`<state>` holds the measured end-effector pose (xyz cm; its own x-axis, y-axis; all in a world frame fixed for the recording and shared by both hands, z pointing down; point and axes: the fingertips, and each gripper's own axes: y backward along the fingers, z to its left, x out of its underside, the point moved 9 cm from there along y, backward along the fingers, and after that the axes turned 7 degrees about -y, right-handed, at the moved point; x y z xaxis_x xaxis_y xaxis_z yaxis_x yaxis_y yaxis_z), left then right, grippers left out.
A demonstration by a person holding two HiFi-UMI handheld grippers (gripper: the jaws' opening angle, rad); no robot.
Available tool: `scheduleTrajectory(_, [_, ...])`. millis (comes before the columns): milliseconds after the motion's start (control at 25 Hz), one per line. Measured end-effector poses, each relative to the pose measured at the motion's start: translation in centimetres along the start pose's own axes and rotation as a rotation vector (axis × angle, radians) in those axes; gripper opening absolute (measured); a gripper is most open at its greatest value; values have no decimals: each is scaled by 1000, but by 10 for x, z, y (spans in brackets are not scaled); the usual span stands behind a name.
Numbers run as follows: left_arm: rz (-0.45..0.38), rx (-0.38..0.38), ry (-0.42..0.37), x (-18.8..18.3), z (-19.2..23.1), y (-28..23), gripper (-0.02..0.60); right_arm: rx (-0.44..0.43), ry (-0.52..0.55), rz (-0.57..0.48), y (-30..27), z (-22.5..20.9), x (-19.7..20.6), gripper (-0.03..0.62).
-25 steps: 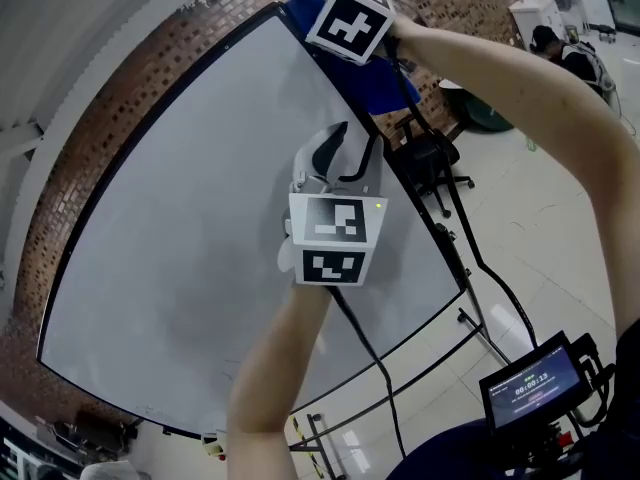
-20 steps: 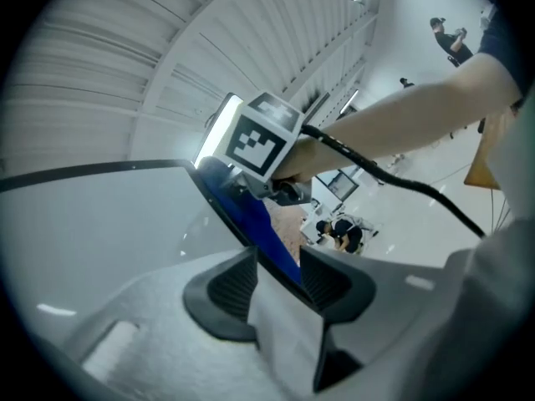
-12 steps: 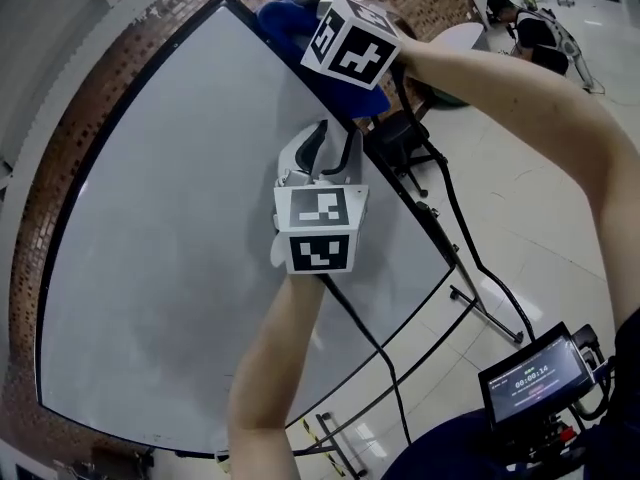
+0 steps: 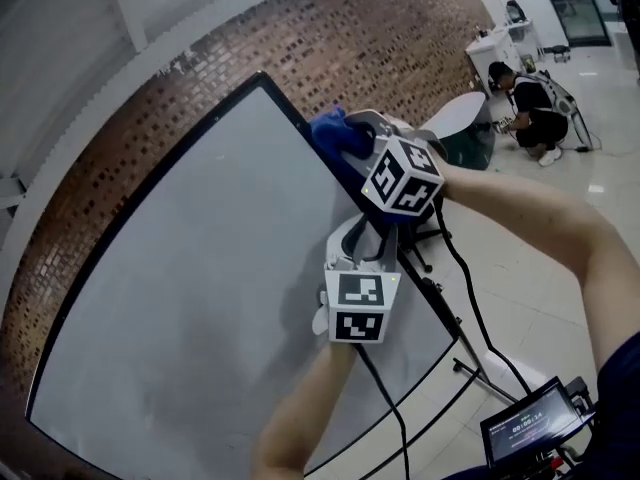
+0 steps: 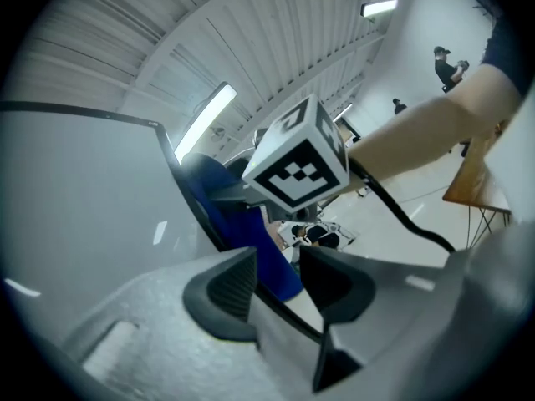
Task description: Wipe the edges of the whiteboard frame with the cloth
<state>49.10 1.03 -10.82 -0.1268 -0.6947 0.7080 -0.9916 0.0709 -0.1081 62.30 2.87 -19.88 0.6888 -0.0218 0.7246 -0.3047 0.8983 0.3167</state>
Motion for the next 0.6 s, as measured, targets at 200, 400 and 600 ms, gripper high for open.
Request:
scheduleTrajectory(200, [3, 6, 65, 26, -13, -3, 160, -49, 39, -5, 16, 24, 28, 120])
scheduleTrajectory(400, [13, -21, 66, 46, -15, -1, 160, -66, 85, -11, 23, 45, 43, 120])
scheduleTrajectory(600, [19, -40, 96, 66, -31, 5, 160, -85, 114, -22, 33, 65, 56, 120])
